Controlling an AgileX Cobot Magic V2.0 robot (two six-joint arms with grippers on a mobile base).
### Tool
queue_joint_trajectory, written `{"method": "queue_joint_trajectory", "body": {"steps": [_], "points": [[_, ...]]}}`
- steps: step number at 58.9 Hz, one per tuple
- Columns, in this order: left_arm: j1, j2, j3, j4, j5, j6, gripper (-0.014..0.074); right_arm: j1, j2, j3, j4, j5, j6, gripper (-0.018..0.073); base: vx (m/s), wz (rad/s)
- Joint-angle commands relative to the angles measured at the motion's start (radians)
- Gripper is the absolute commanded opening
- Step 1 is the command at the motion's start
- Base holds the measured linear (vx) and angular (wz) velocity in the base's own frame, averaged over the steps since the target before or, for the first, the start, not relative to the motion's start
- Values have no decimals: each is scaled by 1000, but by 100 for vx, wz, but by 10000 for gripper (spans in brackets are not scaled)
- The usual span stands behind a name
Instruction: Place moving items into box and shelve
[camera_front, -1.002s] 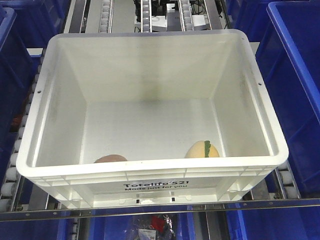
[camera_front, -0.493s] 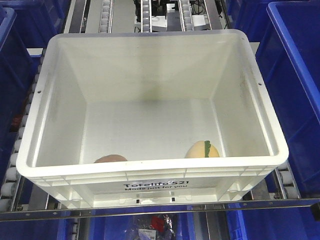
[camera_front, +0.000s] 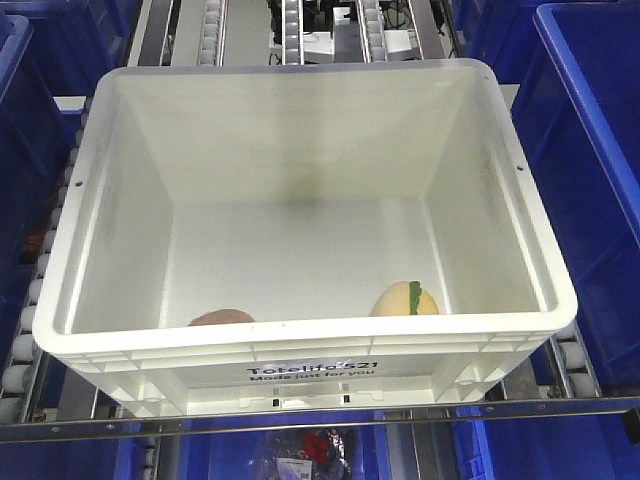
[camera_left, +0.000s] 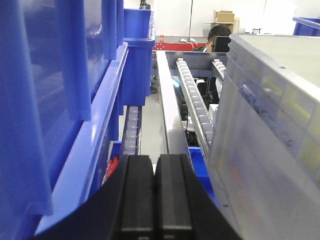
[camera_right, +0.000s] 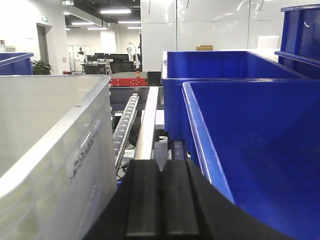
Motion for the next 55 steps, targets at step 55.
{"method": "queue_joint_trajectory", "body": {"steps": [55], "points": [[-4,-14,27,-7,-76,-3,-16,1,-14,22,-40,-89,51,-15,0,0]]}}
